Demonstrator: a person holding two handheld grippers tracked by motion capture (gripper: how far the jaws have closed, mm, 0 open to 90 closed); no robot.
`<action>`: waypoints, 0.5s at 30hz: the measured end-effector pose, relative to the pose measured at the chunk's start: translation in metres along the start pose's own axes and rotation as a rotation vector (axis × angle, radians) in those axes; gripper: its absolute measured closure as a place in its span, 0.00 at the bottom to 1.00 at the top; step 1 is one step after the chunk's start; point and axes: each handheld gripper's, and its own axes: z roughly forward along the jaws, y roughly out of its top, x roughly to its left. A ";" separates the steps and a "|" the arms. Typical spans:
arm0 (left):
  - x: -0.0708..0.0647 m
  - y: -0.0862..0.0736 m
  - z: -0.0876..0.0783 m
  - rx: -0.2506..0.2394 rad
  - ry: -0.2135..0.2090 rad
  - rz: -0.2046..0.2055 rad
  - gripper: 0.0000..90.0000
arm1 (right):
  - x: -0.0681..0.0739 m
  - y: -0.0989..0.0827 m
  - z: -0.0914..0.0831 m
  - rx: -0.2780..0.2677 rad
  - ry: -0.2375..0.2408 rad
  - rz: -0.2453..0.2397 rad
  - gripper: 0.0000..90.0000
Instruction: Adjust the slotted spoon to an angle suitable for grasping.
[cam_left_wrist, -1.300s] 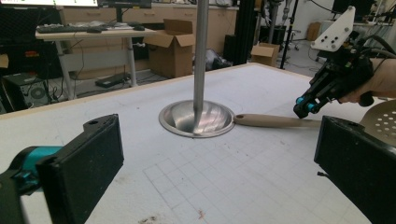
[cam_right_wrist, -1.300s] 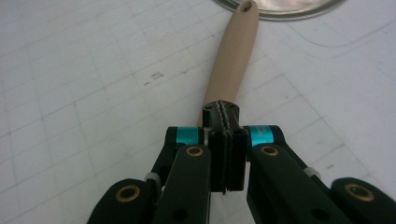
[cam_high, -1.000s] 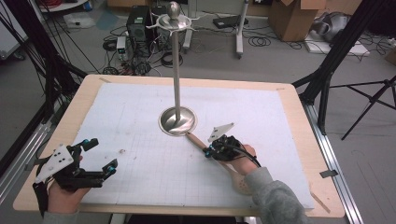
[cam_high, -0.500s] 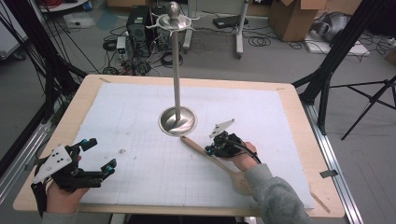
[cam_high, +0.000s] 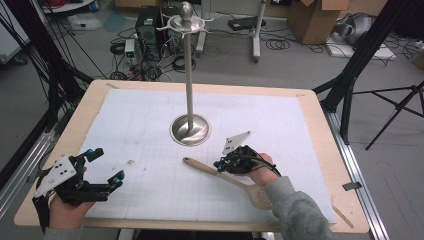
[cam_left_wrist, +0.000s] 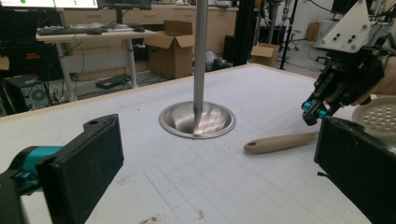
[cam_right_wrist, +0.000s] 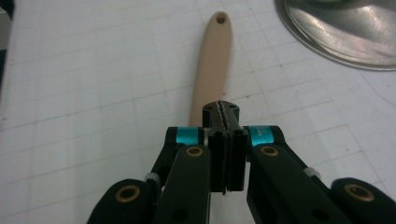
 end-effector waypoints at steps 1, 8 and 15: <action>0.000 0.000 0.000 -0.001 0.001 -0.001 0.02 | 0.002 0.000 -0.003 0.001 -0.009 -0.006 1.00; 0.000 0.004 -0.003 -0.009 0.006 0.006 0.02 | 0.011 -0.003 -0.029 -0.038 -0.054 0.028 1.00; 0.000 0.005 -0.003 -0.010 0.004 0.009 0.02 | 0.015 -0.018 -0.048 -0.083 -0.060 0.065 0.69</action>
